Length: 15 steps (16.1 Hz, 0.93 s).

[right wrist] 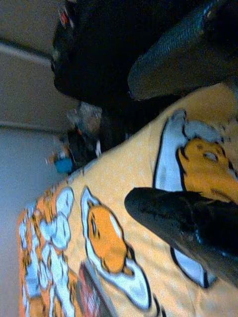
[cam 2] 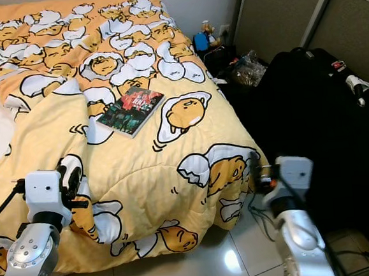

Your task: Clean up the room

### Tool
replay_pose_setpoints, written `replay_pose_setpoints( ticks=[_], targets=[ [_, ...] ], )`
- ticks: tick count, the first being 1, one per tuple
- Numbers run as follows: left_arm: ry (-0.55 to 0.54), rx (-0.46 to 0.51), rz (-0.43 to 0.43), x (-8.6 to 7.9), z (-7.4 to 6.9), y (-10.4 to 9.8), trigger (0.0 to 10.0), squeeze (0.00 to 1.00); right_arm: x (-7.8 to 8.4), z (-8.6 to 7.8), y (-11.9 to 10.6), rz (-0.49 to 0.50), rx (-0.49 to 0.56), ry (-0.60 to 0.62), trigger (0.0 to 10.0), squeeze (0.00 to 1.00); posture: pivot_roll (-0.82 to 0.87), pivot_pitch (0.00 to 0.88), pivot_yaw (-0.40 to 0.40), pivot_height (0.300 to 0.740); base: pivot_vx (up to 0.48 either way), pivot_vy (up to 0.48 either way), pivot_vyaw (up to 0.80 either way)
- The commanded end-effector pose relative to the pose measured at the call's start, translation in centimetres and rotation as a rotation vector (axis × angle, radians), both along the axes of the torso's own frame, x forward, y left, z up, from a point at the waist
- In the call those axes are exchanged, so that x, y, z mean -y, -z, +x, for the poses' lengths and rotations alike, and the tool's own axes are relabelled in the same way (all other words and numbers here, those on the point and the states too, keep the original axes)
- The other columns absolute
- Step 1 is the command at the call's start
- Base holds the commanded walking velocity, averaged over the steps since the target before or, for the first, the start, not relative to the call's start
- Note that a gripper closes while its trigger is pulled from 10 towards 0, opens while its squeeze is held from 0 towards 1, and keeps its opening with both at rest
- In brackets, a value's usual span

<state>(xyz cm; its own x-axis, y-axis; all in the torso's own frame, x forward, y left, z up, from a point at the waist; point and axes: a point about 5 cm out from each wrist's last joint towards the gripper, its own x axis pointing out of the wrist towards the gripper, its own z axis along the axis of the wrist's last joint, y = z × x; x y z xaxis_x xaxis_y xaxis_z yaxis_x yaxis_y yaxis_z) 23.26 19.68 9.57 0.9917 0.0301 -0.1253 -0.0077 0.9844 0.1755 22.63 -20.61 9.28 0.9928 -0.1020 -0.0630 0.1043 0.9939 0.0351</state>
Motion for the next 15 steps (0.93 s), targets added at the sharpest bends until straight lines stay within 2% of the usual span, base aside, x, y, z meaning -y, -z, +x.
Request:
replay_pose_setpoints(
  ticks=[1,2,3,4,6,7,10,14,15],
  targets=[
    [0.008,0.005,0.011,0.3,-0.1,-0.1,10.0,1.0,0.0,0.2,-0.3,-0.053,0.022,-0.041,10.0,1.0,0.0,0.06,-0.026,0.74,0.0,0.0,0.0],
    [0.01,-0.007,0.006,0.3,-0.2,0.0,10.0,1.0,-0.5,0.2,0.0,-0.092,-0.002,-0.088,10.0,1.0,0.0,0.057,-0.027,0.74,0.0,0.0,0.0],
    [0.035,0.0,-0.012,0.6,-0.2,-0.1,10.0,1.0,-0.5,0.1,0.6,-0.105,-0.047,-0.077,10.0,1.0,0.01,0.052,-0.028,0.74,0.0,0.0,0.0],
    [0.057,0.005,0.004,0.8,-0.2,-0.2,10.0,1.0,-0.7,0.1,1.1,-0.05,-0.078,-0.067,10.0,1.0,0.01,0.046,-0.029,0.74,0.0,0.0,0.0],
    [0.067,0.003,0.007,0.8,-0.2,-0.2,10.0,1.0,-1.1,0.4,1.1,-0.018,-0.053,-0.052,10.0,1.0,0.01,0.044,-0.029,0.74,0.0,0.0,0.0],
    [0.061,-0.011,-0.003,0.8,-0.2,-0.1,10.0,1.0,-1.8,0.6,0.9,0.055,-0.044,-0.063,10.0,0.0,0.01,0.04,-0.027,0.74,0.0,0.0,0.0],
    [0.059,-0.013,-0.003,0.6,-0.1,-0.2,10.0,1.0,-1.8,0.6,1.1,0.136,-0.049,-0.045,10.0,0.0,0.02,0.03,-0.029,0.74,0.0,0.338,0.0],
    [0.065,-0.007,-0.004,0.4,0.0,-0.5,10.0,1.0,-1.8,0.8,1.0,0.176,-0.046,-0.053,10.0,0.0,0.03,0.02,-0.023,0.74,0.0,0.361,0.0],
    [0.069,-0.007,-0.001,0.5,0.0,-0.5,10.0,1.0,-1.7,0.8,1.2,0.129,-0.065,-0.03,10.0,0.0,0.03,0.019,-0.022,0.74,0.0,0.368,0.0]
  ],
)
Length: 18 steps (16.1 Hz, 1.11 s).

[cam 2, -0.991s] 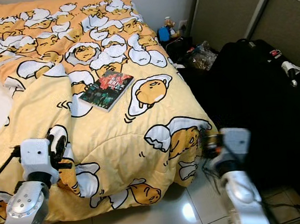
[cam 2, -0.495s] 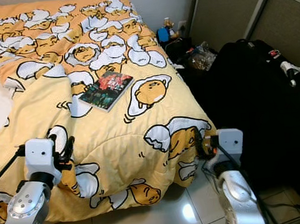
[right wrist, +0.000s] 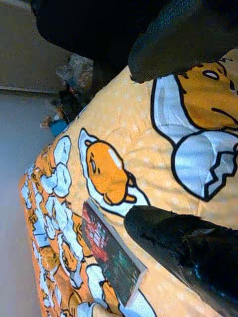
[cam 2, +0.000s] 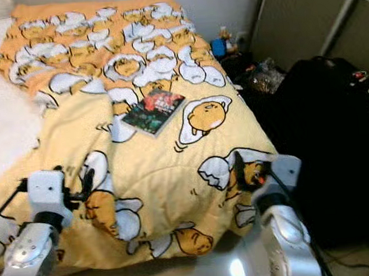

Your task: Clean up the room

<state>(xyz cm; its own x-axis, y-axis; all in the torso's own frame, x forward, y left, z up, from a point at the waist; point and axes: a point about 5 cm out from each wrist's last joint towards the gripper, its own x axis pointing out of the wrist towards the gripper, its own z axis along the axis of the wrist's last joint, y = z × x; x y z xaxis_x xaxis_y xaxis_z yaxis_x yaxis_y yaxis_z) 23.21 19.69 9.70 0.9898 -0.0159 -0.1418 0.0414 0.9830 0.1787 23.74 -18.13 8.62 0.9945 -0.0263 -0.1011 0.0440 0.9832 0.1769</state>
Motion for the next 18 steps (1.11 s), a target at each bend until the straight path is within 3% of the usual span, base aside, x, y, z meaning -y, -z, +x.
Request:
replay_pose_setpoints(
  ticks=[1,5,6,7,8,16,18],
  targets=[
    [0.025,0.009,-0.003,0.5,0.1,-0.4,10.0,1.0,0.6,-0.2,0.7,-0.021,-0.048,0.011,10.0,0.0,0.02,0.019,-0.021,0.74,0.0,0.368,0.0],
    [0.032,0.013,-0.002,0.9,0.6,-0.5,10.0,1.0,0.0,-0.2,0.8,0.022,-0.059,-0.032,10.0,0.0,0.02,0.019,-0.024,0.74,0.0,0.366,0.0],
    [0.03,0.018,-0.003,1.0,0.8,-0.7,10.0,1.0,0.2,-0.1,0.6,-0.066,-0.049,-0.023,10.0,0.0,0.02,0.021,-0.024,0.74,0.0,0.319,0.0],
    [0.031,0.021,-0.003,1.0,0.9,-0.8,10.0,1.0,0.0,0.0,0.5,-0.053,-0.042,-0.054,10.0,0.0,0.02,0.025,-0.024,0.74,0.0,0.319,0.0],
    [0.036,0.023,-0.003,1.0,0.9,-0.9,10.0,1.0,0.3,0.1,0.5,-0.102,-0.045,-0.031,10.0,0.0,0.02,0.029,-0.023,0.74,0.0,0.319,0.0],
    [0.017,0.025,0.001,0.6,1.4,-1.2,10.0,1.0,-0.3,0.5,0.4,0.002,-0.06,-0.034,10.0,0.0,0.04,0.055,-0.025,0.74,0.0,0.323,0.0],
    [-0.004,0.032,-0.009,0.3,1.7,-1.3,10.0,1.0,-0.6,0.6,0.1,-0.038,-0.046,-0.077,10.0,0.0,0.03,0.062,-0.027,0.74,0.0,0.326,0.0]
  ],
)
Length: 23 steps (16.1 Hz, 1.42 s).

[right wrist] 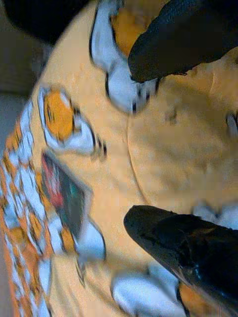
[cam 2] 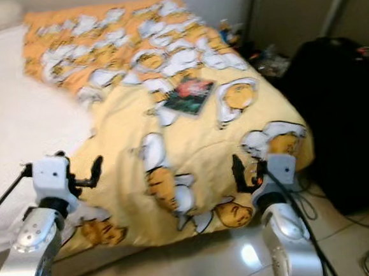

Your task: Clean up the room

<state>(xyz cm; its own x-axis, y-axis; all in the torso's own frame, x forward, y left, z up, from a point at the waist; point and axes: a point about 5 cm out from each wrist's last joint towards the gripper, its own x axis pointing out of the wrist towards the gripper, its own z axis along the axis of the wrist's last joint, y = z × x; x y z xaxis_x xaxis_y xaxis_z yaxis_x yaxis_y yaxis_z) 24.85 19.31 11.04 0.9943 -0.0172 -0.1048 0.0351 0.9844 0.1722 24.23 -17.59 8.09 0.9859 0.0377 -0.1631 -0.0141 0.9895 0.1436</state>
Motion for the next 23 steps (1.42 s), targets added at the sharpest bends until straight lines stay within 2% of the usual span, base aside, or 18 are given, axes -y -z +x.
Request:
replay_pose_setpoints(
  ticks=[1,3,4,5,6,7,8,9,11,13,15,16,17,19,21,23],
  targets=[
    [-0.009,-0.004,-0.009,-0.1,0.1,0.0,10.0,1.0,-0.1,0.2,-0.7,-0.023,0.027,-0.019,10.0,0.0,0.02,0.065,-0.021,0.74,0.0,0.33,0.0],
    [-0.023,-0.006,-0.05,-0.3,0.2,0.1,10.0,1.0,-0.8,0.4,-1.3,-0.013,0.039,-0.036,10.0,0.0,0.0,0.073,-0.026,0.74,0.0,0.326,0.0],
    [-0.032,-0.024,-0.059,-0.4,-0.4,0.9,10.0,1.0,-0.9,0.1,-0.7,-0.009,0.028,-0.036,10.0,0.0,0.0,0.035,-0.036,0.74,0.0,0.326,0.0],
    [-0.029,-0.032,-0.091,-0.1,-0.4,1.2,10.0,1.0,-0.7,0.1,-0.4,-0.002,0.018,-0.015,10.0,0.0,-0.01,0.051,-0.04,0.74,0.0,0.33,0.0],
    [-0.027,-0.032,-0.077,0.0,-0.5,1.1,10.0,1.0,-0.3,0.3,-0.6,0.015,0.021,0.008,10.0,0.0,0.0,0.024,-0.036,0.74,0.0,0.337,0.0],
    [-0.017,-0.031,-0.06,-0.1,-0.2,1.0,10.0,1.0,-0.2,0.8,-0.7,0.022,0.021,0.012,10.0,0.0,-0.01,0.054,-0.033,0.74,0.0,0.345,0.0],
    [-0.004,-0.029,-0.032,0.0,0.1,1.0,10.0,1.0,-0.2,0.9,-0.4,0.019,0.015,0.001,10.0,0.0,0.01,0.004,-0.021,0.74,0.0,0.349,0.0],
    [0.01,-0.015,-0.01,0.1,0.3,0.6,10.0,1.0,-0.1,1.2,-0.5,0.009,0.026,0.0,10.0,0.0,0.03,0.005,-0.022,0.74,0.0,0.349,0.0],
    [0.008,0.011,-0.004,0.0,0.9,-0.1,10.0,1.0,0.0,1.6,-0.5,0.026,0.03,0.017,10.0,0.0,0.03,0.002,-0.015,0.74,0.0,0.349,0.0],
    [-0.019,0.036,0.006,-0.9,1.7,-0.9,10.0,1.0,-1.1,1.8,-0.5,0.006,0.026,-0.024,10.0,0.0,0.02,0.015,-0.008,0.74,0.0,0.347,0.0],
    [-0.016,0.046,0.012,-0.7,1.8,-1.3,10.0,1.0,-1.3,1.8,-0.5,0.035,0.032,-0.037,10.0,0.0,0.05,0.0,-0.013,0.74,0.0,0.347,0.0],
    [-0.019,0.044,0.017,-0.9,1.9,-1.2,10.0,1.0,-1.5,1.9,-0.1,0.069,0.03,-0.028,10.0,0.0,0.05,0.0,0.01,0.74,0.0,0.345,0.0],
    [-0.019,0.038,0.022,-0.9,2.0,-0.9,10.0,1.0,-1.6,2.1,0.1,0.062,0.03,-0.038,10.0,0.0,0.05,0.0,0.007,0.74,0.0,0.349,0.0],
    [-0.044,0.034,-0.012,-1.2,2.1,-0.6,10.0,1.0,-1.8,2.8,-1.3,0.083,0.072,-0.051,10.0,0.0,0.03,0.0,0.011,0.74,0.0,0.347,0.0],
    [-0.067,0.011,-0.03,-1.6,2.0,0.1,10.0,1.0,-1.2,3.1,-1.2,0.137,0.059,-0.023,10.0,0.0,0.03,0.0,0.023,0.74,0.0,0.345,0.0],
    [-0.095,0.007,-0.035,-2.0,2.0,0.1,10.0,1.0,-0.8,3.1,-1.1,0.092,0.057,-0.016,10.0,0.0,0.04,0.0,0.019,0.74,0.0,0.347,0.0]
  ],
)
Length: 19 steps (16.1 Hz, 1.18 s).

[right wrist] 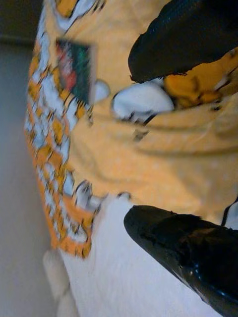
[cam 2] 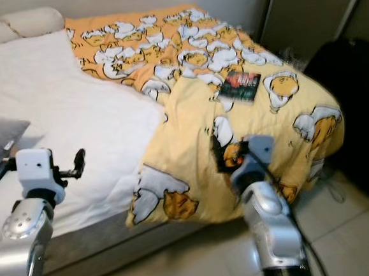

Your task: Clean up the room

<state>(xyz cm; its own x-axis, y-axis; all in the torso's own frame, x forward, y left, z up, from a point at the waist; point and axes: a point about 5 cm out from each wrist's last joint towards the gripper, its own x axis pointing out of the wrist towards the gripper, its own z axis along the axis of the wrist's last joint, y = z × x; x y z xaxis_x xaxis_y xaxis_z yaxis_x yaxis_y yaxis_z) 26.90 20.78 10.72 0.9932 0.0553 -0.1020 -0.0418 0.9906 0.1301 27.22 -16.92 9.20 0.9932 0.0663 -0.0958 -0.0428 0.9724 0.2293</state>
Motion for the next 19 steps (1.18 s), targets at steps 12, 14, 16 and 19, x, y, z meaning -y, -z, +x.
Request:
replay_pose_setpoints(
  ticks=[12,14,16,19],
  targets=[
    [0.014,0.024,0.057,-0.5,-1.0,-0.4,10.0,1.0,-0.2,-1.3,0.2,-0.046,-0.002,0.0,10.0,0.0,0.03,0.0,0.0,0.74,0.0,0.347,0.07],
    [-0.001,0.03,0.051,-0.8,-1.0,-0.6,10.0,1.0,-0.6,-1.4,0.3,-0.042,-0.003,-0.008,10.0,0.0,0.04,0.0,-0.002,0.74,0.0,0.349,0.8],
    [0.0,0.031,0.068,-0.8,-1.3,-0.6,10.0,1.0,-0.6,-1.1,0.6,-0.043,-0.008,-0.013,10.0,0.0,0.06,0.0,-0.023,0.74,0.0,0.343,0.8],
    [0.001,0.033,0.072,-0.7,-1.3,-0.5,10.0,1.0,-0.4,-0.6,0.7,-0.065,-0.006,-0.015,10.0,0.0,0.07,0.0,-0.032,0.74,0.0,0.33,0.8]
  ],
)
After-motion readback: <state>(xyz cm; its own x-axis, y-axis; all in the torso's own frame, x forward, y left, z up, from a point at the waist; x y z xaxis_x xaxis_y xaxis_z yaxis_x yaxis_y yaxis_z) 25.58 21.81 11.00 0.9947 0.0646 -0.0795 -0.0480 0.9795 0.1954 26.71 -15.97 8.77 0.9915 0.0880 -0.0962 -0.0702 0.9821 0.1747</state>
